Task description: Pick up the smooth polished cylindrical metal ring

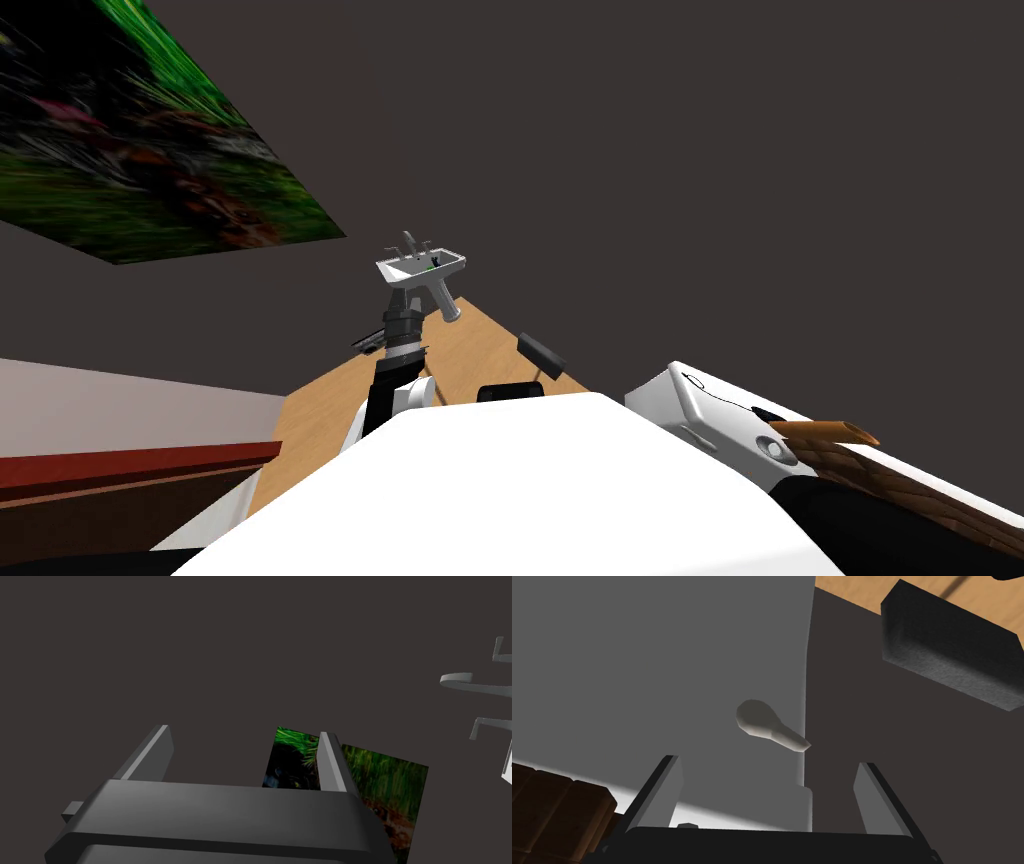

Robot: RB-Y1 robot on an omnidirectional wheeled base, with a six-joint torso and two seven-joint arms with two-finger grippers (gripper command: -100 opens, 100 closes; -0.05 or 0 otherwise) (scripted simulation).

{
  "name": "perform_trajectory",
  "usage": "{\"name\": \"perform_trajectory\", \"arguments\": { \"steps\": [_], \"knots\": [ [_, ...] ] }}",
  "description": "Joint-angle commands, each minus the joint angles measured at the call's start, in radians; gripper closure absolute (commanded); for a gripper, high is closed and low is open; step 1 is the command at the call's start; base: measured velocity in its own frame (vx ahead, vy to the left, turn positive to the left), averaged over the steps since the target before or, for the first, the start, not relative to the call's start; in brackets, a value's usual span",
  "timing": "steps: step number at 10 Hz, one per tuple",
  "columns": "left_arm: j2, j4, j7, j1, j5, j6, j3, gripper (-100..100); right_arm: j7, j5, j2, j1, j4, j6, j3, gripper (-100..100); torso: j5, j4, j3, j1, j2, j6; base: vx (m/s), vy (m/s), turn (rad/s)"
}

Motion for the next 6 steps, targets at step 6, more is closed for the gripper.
{"name": "perform_trajectory", "arguments": {
  "steps": [6],
  "knots": [
    [0.0,0.0,0.0,0.0,0.0,0.0,0.0,0,0.124,-0.08,-0.137,0.102,0.094,0.039,0.003,-100,0.0,0.0,0.0,0.001,0.0,0.001,-0.021,0.013,0.226]
  ]
}}
